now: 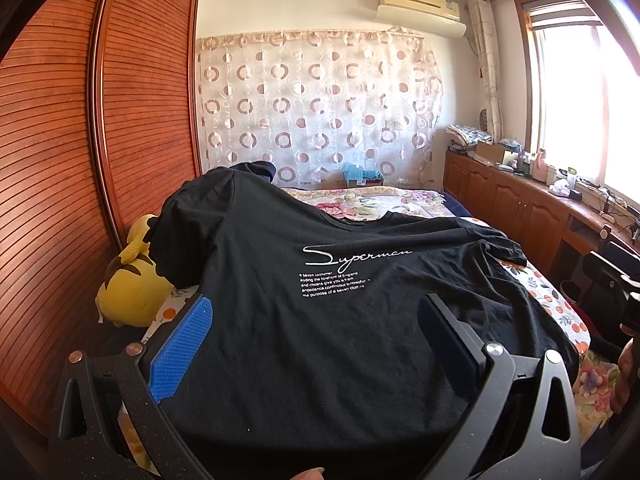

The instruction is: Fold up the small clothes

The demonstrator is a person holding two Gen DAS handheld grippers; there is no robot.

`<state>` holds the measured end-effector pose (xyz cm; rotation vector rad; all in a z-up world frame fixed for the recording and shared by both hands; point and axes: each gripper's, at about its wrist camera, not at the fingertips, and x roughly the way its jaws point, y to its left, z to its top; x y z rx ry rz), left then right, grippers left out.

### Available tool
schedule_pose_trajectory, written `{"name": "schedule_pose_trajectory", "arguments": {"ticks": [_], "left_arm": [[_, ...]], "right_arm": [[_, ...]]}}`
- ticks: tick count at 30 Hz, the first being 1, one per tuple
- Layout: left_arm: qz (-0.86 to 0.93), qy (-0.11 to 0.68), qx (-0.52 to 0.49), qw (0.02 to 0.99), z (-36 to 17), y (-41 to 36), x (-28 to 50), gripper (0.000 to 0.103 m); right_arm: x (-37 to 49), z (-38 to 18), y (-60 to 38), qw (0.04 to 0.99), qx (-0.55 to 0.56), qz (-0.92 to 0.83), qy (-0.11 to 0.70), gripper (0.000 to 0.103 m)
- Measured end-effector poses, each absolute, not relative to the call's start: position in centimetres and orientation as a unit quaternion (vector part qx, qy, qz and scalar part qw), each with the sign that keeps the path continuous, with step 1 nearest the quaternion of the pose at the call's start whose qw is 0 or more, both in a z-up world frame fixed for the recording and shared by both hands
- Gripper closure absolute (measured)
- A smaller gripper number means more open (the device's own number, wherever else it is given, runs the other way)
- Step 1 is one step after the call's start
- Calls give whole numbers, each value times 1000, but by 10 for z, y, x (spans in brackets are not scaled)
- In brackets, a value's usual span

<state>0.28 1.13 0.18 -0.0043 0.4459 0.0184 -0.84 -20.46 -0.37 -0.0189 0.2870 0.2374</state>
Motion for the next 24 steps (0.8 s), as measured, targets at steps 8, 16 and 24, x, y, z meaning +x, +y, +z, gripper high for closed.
{"name": "schedule_pose_trajectory", "arguments": {"ticks": [8,16,24], "left_arm": [[12,237,-13,971,-11,37,24,0],[38,262,4,964,-31,72,51,0],[70,284,1,956,-50,127,83,2]], "right_arm": [[23,-9,-175,972,-40,161,169,0],[84,-27,-136,952,-97,181,228,0],[122,-24,-110,940,-115,201,249,0]]}}
